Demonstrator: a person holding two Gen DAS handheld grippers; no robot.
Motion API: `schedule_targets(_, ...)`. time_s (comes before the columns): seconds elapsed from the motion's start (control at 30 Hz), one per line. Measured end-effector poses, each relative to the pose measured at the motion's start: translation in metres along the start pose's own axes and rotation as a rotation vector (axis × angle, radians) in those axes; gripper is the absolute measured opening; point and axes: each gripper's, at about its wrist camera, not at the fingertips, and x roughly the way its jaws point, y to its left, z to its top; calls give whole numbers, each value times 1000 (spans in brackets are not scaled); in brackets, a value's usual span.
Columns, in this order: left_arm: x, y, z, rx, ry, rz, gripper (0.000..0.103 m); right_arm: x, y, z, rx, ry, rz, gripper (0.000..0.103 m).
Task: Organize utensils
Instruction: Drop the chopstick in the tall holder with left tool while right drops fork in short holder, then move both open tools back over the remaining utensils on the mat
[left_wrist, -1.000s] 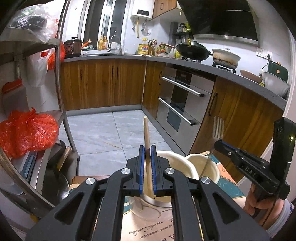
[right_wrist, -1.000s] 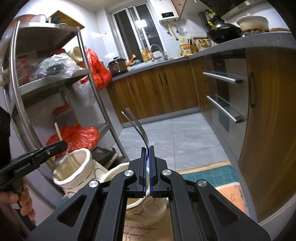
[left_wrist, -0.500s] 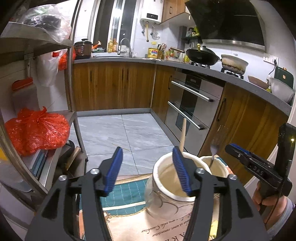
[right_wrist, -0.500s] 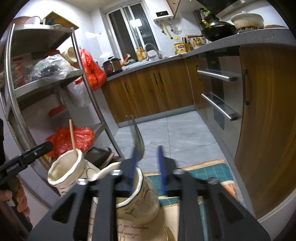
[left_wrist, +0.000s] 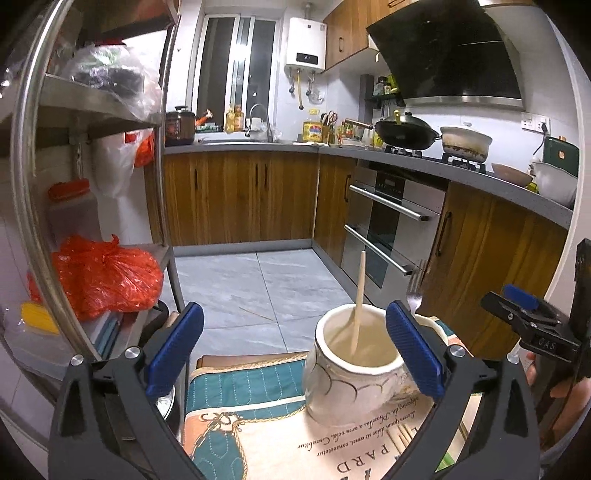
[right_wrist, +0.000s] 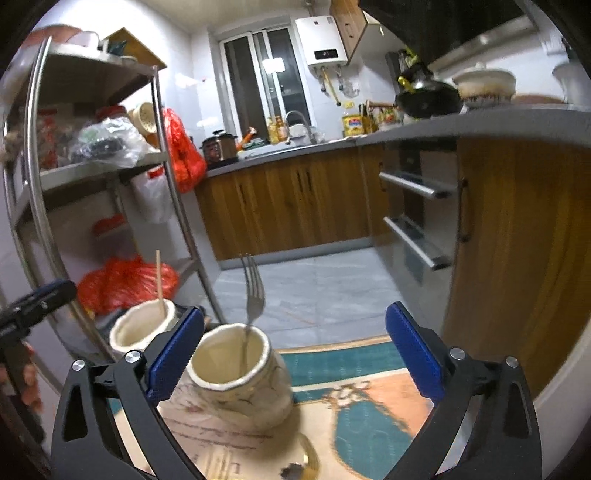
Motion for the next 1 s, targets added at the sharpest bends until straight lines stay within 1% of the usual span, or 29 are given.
schedule_targets(0.23, -19, -11, -10, 33, -6, -30, 97, -19, 4, -3, -64, 16, -88, 98)
schedule_targets(0.33, -24, -15, -19, 47, 8, -37, 97, -26, 4, -10, -87, 16, -89, 98)
schedule_targets(0.47, -27, -19, -31, 68, 23, -25, 97, -33, 5, -21, -124, 22, -106, 98)
schedule_targets(0.63, -26, -23, -50, 87, 54, -40, 97, -38, 0, -38, -136, 35, -129, 98)
schedule_targets(0.87, -23, -29, -72, 98, 86, -47, 97, -37, -9, -58, -157, 109, -146, 98)
schedule_targets(1.0, -20, -35, -81, 106, 109, -56, 97, -39, -10, -64, -165, 136, -129, 98)
